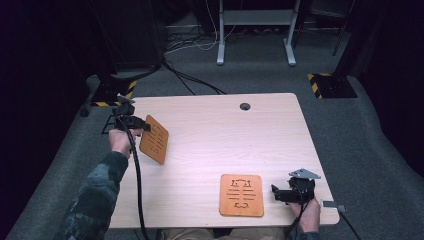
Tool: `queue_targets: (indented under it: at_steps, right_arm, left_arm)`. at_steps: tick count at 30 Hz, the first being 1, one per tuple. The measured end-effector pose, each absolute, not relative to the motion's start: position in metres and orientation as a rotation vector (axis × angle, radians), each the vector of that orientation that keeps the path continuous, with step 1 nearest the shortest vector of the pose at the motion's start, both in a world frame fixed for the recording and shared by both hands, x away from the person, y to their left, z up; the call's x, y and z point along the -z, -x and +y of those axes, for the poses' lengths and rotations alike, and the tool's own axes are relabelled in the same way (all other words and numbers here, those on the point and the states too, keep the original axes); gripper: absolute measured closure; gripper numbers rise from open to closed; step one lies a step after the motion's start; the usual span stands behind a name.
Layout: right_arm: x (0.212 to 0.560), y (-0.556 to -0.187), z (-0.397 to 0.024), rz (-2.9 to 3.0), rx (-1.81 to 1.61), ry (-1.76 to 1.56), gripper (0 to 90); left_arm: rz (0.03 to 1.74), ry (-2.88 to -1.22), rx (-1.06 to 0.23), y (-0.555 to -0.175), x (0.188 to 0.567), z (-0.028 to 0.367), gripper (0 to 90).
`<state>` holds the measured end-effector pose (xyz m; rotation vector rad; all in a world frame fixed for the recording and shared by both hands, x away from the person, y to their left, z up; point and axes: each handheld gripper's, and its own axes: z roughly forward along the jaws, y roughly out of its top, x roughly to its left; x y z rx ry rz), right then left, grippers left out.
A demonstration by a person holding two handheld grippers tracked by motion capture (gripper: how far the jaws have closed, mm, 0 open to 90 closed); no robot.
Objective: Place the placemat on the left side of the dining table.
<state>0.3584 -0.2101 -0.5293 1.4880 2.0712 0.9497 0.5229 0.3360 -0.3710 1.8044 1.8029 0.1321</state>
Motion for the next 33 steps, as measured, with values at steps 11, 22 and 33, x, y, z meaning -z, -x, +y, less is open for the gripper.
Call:
queue_targets:
  at_steps: [11, 22, 33]
  right_arm:
    - [0.529, -0.358, -0.210, 2.071, -0.945, -1.489, 0.4]
    - [0.529, -0.359, -0.210, 2.072, -0.941, -1.481, 0.4]
    - [0.529, -0.359, -0.209, 2.072, -0.935, -1.480, 0.4]
  left_arm:
    - [1.845, -1.825, -0.134, -0.532, 0.377, 0.342, 86.5]
    - [1.888, -1.828, -0.135, -0.538, 0.382, 0.348, 86.5]
    - [1.900, -1.860, -0.106, -0.545, 0.385, 0.355, 86.5]
